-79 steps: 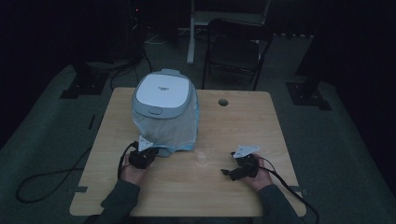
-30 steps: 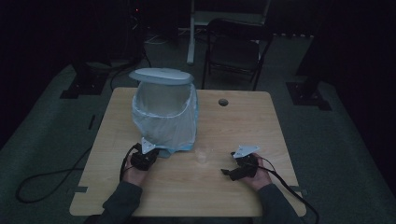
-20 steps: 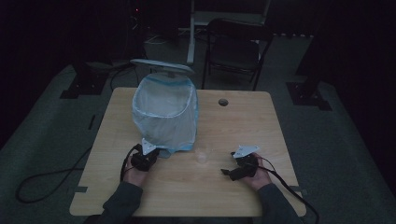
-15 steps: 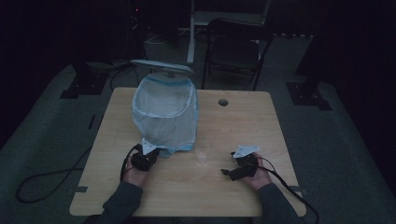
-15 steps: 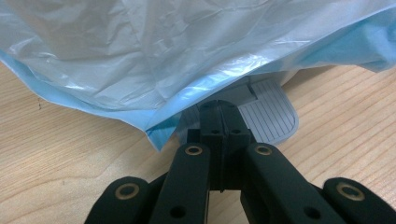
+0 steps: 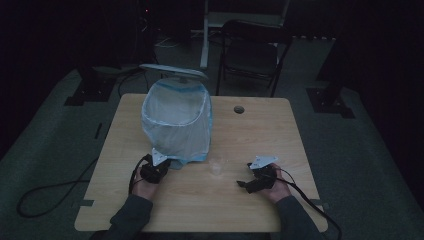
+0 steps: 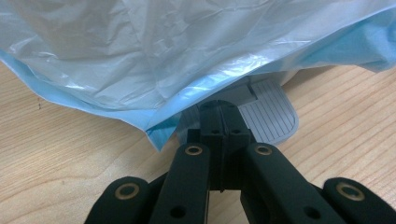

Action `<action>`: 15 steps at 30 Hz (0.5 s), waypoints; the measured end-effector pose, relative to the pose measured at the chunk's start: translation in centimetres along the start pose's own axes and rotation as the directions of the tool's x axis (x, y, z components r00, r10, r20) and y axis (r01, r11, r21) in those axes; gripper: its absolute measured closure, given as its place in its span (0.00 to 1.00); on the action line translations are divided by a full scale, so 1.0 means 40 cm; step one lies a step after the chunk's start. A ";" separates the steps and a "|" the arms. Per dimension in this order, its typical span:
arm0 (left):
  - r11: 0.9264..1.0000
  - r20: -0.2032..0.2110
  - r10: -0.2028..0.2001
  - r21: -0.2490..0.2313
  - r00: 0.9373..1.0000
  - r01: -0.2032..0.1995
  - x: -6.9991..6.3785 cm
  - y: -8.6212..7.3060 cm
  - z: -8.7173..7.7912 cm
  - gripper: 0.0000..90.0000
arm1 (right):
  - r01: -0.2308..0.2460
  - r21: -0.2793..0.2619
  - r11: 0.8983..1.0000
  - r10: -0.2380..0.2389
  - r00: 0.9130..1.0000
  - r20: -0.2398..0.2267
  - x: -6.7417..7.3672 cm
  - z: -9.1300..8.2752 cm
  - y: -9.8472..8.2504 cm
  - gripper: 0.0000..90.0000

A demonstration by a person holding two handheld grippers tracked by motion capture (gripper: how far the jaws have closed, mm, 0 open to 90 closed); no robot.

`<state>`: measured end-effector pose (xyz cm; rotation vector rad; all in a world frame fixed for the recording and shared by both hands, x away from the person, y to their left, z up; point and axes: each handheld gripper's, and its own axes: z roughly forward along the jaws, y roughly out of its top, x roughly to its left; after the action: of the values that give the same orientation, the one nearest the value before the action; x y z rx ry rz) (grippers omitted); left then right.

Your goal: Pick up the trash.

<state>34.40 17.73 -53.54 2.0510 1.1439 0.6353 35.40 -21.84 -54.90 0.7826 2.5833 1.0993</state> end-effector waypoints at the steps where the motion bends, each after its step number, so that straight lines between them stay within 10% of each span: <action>1: 1.000 0.000 0.000 0.000 1.000 0.000 0.000 0.000 0.000 1.00 | -0.003 -0.001 1.000 0.003 1.000 0.001 0.000 0.000 0.000 0.15; 15: 1.000 0.000 -0.003 -0.003 1.000 0.003 0.001 -0.001 0.000 1.00 | -0.060 -0.005 0.998 0.060 0.997 0.057 0.003 -0.015 -0.002 0.34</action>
<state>34.40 17.77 -53.56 2.0469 1.1445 0.6348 35.03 -22.17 -54.55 0.8829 2.5254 1.0813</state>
